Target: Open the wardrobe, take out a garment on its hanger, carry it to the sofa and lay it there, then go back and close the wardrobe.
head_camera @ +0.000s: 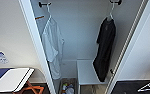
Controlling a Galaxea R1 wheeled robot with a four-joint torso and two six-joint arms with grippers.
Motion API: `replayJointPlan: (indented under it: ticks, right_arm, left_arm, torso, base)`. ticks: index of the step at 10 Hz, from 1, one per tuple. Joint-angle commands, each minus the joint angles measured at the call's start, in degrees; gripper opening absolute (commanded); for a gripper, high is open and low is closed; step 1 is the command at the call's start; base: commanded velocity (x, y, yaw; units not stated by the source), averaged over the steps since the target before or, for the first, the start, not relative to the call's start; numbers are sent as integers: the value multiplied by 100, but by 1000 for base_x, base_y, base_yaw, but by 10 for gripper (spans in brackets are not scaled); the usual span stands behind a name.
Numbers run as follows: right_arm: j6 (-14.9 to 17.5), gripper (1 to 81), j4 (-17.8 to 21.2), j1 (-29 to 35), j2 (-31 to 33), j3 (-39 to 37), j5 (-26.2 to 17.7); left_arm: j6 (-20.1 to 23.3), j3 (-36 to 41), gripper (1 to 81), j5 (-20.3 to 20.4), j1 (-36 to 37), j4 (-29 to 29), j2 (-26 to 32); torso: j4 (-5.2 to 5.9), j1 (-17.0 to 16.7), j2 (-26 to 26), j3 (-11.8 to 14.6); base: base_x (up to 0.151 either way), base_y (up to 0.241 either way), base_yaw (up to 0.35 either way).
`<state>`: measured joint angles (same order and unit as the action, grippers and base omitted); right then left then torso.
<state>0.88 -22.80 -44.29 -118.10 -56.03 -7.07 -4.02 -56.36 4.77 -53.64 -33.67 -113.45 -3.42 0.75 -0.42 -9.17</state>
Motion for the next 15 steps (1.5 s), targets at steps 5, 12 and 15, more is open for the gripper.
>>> replayJointPlan:
  ticks: [5, 12, 15]
  right_arm:
    - [-176, 811, 267, 99, -67, 717, -893]
    - [-176, 811, 267, 117, -76, 726, -901]
    - [-176, 811, 267, 117, -76, 735, -901]
  left_arm:
    - [-55, 1135, 811, 59, 103, -228, -100]
    - [-72, 1118, 811, 59, 94, -228, -135]
    - [-72, 1109, 811, 59, 94, -228, -144]
  torso:
    - [0, 0, 0, 0]
    - [0, 0, 0, 0]
    - [0, 7, 5, 0]
  base:
    - [0, 0, 0]
    - [0, 0, 0]
    - [-67, 0, 0]
